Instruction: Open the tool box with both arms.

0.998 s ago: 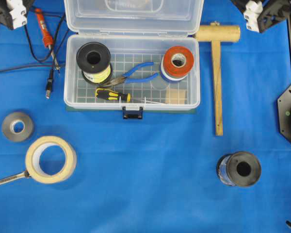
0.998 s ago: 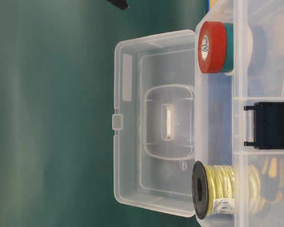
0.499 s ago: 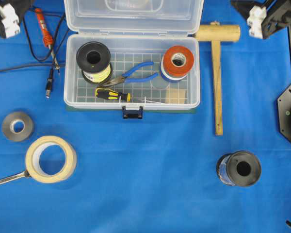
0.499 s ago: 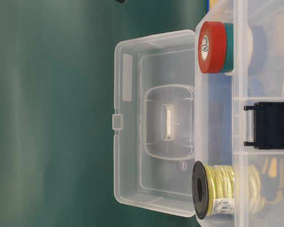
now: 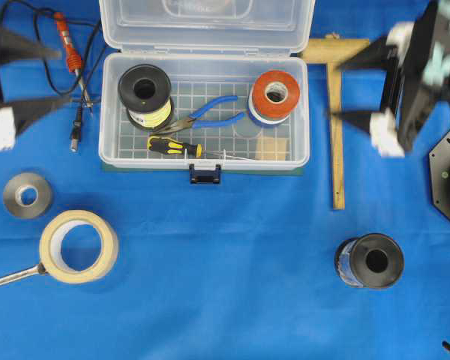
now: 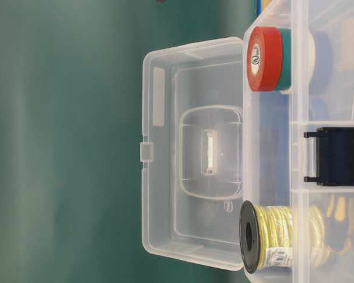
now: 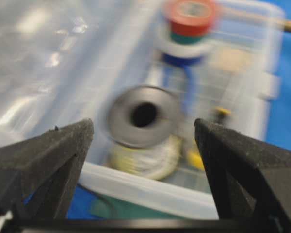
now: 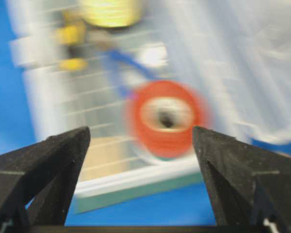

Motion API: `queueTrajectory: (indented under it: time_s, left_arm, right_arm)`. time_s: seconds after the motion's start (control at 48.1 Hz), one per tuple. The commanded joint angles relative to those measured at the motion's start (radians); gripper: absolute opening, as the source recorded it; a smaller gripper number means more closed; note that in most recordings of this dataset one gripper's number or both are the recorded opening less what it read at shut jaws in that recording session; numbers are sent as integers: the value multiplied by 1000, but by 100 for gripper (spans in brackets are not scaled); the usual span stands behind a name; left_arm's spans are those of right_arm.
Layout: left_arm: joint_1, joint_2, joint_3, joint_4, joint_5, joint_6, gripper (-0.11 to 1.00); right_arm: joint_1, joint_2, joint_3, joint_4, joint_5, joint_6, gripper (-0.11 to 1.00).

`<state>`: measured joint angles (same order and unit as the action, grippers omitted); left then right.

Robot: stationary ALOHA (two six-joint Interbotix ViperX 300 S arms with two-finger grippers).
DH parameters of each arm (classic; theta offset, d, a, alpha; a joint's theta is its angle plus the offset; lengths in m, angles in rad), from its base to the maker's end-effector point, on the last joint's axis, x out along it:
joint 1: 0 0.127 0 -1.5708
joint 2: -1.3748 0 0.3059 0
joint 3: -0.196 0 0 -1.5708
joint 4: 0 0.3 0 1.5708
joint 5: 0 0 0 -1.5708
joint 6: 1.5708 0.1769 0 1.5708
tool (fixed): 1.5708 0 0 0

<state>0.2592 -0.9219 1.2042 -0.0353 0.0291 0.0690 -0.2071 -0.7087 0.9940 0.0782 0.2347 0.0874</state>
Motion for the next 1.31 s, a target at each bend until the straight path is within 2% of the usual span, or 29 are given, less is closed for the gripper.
queueTrajectory:
  time_s: [0.0, 0.125, 0.374, 0.852, 1.06, 1.288]
  left_arm:
    - [-63, -21, -9, 0, 41, 2, 81]
    - [-115, -40, -9, 2, 98, 5, 81]
    - [-118, -71, -3, 2, 137, 8, 81]
    - [-147, -192, 110, 0, 146, 2, 81]
    - [-147, -209, 121, 2, 144, -3, 81]
    - [-147, -210, 123, 0, 144, -3, 81]
  right_arm:
    - [61, 2, -9, 2, -3, 2, 84]
    - [87, 2, -11, -3, -3, 2, 84]
    - [87, -63, 2, -23, 21, -3, 84]
    - [87, -298, 170, -18, 54, 3, 83]
    - [87, -308, 213, -17, 54, 25, 83]
    - [87, -308, 216, -17, 52, 28, 83]
